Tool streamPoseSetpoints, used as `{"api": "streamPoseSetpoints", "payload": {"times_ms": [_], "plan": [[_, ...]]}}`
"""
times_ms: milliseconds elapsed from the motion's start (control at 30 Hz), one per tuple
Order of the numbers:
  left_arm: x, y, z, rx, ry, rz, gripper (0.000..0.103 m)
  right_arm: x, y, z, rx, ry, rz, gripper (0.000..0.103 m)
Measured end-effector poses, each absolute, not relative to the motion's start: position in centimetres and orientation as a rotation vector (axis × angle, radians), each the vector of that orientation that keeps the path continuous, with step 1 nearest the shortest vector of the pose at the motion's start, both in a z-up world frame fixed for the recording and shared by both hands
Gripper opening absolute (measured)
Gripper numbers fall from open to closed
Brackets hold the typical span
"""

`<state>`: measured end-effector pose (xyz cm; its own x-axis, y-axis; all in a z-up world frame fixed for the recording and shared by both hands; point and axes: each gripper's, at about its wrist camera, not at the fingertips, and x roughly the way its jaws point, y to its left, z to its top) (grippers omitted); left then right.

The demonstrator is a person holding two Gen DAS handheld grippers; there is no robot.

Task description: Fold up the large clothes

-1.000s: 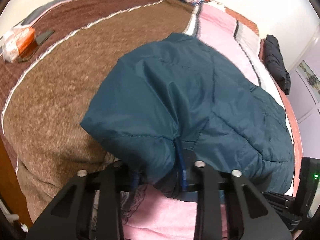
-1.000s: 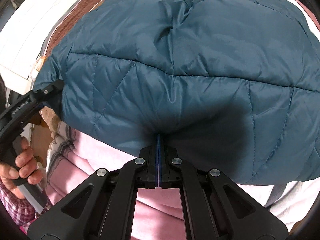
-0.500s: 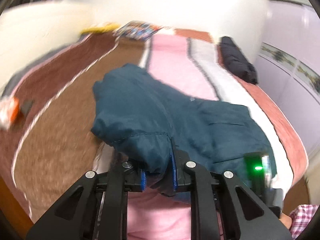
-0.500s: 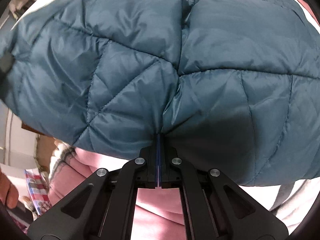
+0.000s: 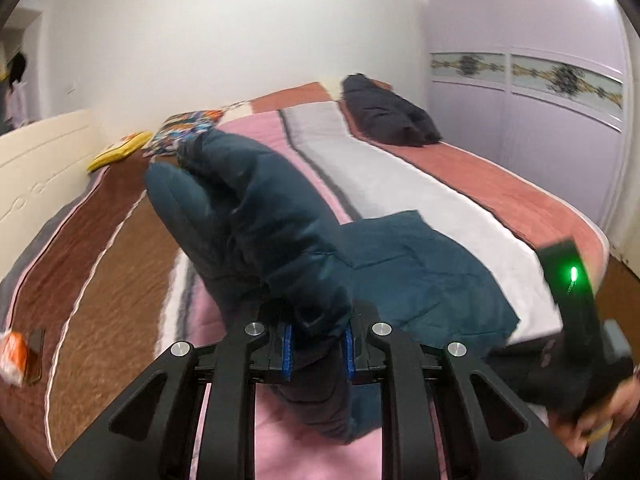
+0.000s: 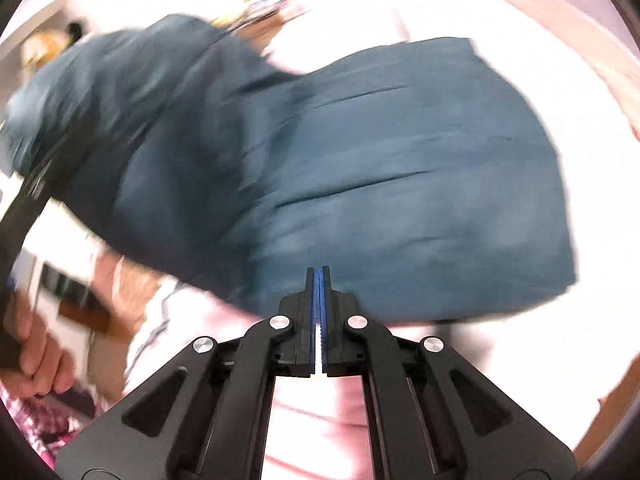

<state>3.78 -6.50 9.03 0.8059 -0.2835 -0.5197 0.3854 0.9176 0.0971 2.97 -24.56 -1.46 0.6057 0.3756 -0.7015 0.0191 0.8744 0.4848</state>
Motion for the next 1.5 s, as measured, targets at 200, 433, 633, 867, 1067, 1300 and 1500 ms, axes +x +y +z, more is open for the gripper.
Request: {"api": "streamPoseSetpoints", "payload": {"times_ms": [200,433,633,867,1067,1300,1500], "plan": [[3.2,-11.5,8.4,0.282,0.529,-0.473,0.018,3.9,-29.6,-5.5,0.615,0.968,0.095,0.005],[3.7,-17.9,5.7,0.347,0.586,-0.599,0.018,3.3,-32.1,-6.7,0.717,0.942,0.13,0.005],[3.7,-21.8,2.2,0.421,0.63,-0.667,0.018,1.7,-34.1,-7.7,0.782,0.923,0.124,0.005],[4.6,-22.6,-1.2,0.443,0.738,-0.706,0.02,0.9,-36.7,-8.1,0.849,0.899,0.054,0.005],[4.1,-22.6,-1.3,0.444,0.758,-0.718,0.037,0.0,-38.9,-6.7,0.832,0.875,-0.006,0.005],[2.2,-22.7,1.0,0.394,0.764,-0.816,0.064,-0.7,-39.1,-2.9,0.74,0.846,-0.03,0.005],[1.5,-20.1,5.5,0.248,0.754,-0.9,0.064,-0.9,-38.8,0.3,0.643,0.793,-0.043,0.005]]}}
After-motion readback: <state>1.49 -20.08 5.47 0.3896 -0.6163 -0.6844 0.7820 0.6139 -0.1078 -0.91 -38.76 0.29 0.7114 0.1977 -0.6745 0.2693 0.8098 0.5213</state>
